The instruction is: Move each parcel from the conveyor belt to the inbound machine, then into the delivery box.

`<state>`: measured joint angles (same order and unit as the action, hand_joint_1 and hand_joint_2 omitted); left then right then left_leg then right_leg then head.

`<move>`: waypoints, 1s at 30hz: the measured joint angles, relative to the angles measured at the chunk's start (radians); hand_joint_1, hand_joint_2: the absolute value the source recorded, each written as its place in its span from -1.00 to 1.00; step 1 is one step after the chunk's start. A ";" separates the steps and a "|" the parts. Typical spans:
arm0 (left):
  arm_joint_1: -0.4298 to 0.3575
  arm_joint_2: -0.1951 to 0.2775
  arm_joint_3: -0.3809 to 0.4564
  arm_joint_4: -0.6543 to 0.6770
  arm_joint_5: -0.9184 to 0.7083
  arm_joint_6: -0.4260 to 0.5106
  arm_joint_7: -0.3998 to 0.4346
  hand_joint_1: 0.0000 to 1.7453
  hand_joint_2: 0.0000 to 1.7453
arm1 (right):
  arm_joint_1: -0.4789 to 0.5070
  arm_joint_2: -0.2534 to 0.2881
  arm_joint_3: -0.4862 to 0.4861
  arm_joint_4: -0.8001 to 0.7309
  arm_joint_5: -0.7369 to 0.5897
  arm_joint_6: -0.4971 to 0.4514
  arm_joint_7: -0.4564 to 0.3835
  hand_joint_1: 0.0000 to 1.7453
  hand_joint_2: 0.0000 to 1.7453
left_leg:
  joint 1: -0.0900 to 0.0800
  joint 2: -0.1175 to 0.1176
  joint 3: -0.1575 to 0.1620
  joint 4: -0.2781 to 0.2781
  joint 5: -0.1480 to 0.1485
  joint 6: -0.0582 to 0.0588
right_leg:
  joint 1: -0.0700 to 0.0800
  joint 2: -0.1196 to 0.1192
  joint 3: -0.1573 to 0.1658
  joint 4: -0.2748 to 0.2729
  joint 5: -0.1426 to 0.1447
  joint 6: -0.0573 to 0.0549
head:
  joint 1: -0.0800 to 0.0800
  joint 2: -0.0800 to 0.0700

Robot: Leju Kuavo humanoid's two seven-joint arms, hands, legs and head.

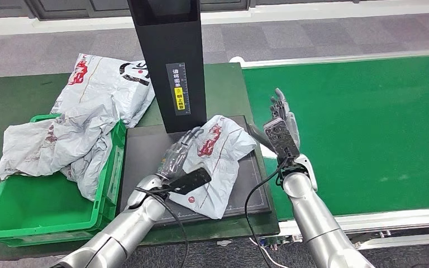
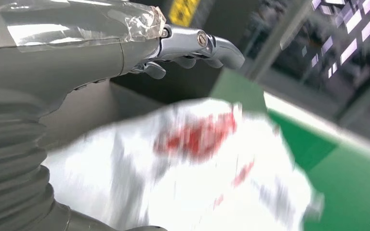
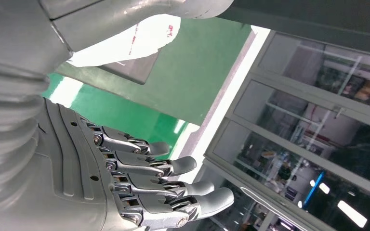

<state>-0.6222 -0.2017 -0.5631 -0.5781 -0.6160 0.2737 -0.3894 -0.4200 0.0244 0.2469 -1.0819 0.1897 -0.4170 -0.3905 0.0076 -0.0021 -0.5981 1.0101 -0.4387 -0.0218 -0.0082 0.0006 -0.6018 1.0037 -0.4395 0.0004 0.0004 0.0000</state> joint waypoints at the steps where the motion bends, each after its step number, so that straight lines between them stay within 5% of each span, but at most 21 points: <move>1: 0.000 0.000 -0.002 0.001 -0.003 -0.001 0.001 -1.00 1.00 | 0.000 0.000 0.000 0.000 0.000 0.000 0.001 -1.00 1.00 | 0.000 0.000 0.000 0.000 0.000 0.000 | 0.000 0.000 0.000 0.000 0.000 0.000 | 0.000 0.000; 4: -0.002 -0.002 -0.014 0.009 -0.026 -0.008 0.013 -1.00 1.00 | 0.000 0.000 -0.002 0.000 0.004 0.001 0.005 -1.00 1.00 | 0.000 0.000 0.000 0.000 0.000 0.000 | 0.000 0.000 0.000 0.000 0.000 0.000 | 0.000 0.000; 8: -0.045 -0.041 -0.185 0.106 -0.267 -0.100 0.079 -1.00 1.00 | 0.007 0.010 -0.045 -0.040 0.086 0.029 0.060 -1.00 1.00 | 0.000 -0.001 0.000 0.000 0.000 0.000 | 0.000 -0.002 0.001 0.000 0.000 0.000 | 0.000 0.000; 12: -0.077 -0.053 -0.236 0.137 -0.323 -0.130 0.086 -0.94 1.00 | 0.019 0.018 -0.070 -0.063 0.118 0.045 0.061 -1.00 1.00 | 0.000 -0.002 0.001 0.000 0.000 0.000 | 0.000 -0.002 0.003 0.000 0.000 0.000 | 0.000 0.000; 16: -0.093 -0.059 -0.253 0.155 -0.349 -0.163 0.095 1.00 1.00 | 0.036 0.027 -0.090 -0.086 0.143 0.054 0.055 -1.00 1.00 | 0.000 -0.002 0.002 0.000 0.000 0.000 | 0.000 -0.002 0.004 0.000 0.000 0.000 | 0.000 0.000; 30: -0.103 -0.060 -0.255 0.187 -0.370 -0.242 0.062 1.00 1.00 | 0.030 0.031 -0.103 -0.071 0.131 0.068 0.007 -1.00 1.00 | 0.000 -0.001 0.003 0.000 0.001 0.001 | 0.000 -0.002 0.005 0.000 0.001 0.001 | 0.000 0.000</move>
<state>-0.7248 -0.2617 -0.8186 -0.3913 -0.9862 0.0320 -0.3273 -0.3897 0.0557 0.1438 -1.1533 0.3211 -0.3490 -0.3835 0.0076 -0.0036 -0.5947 1.0100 -0.4379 -0.0207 -0.0081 -0.0012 -0.5968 1.0036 -0.4386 0.0015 0.0004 0.0000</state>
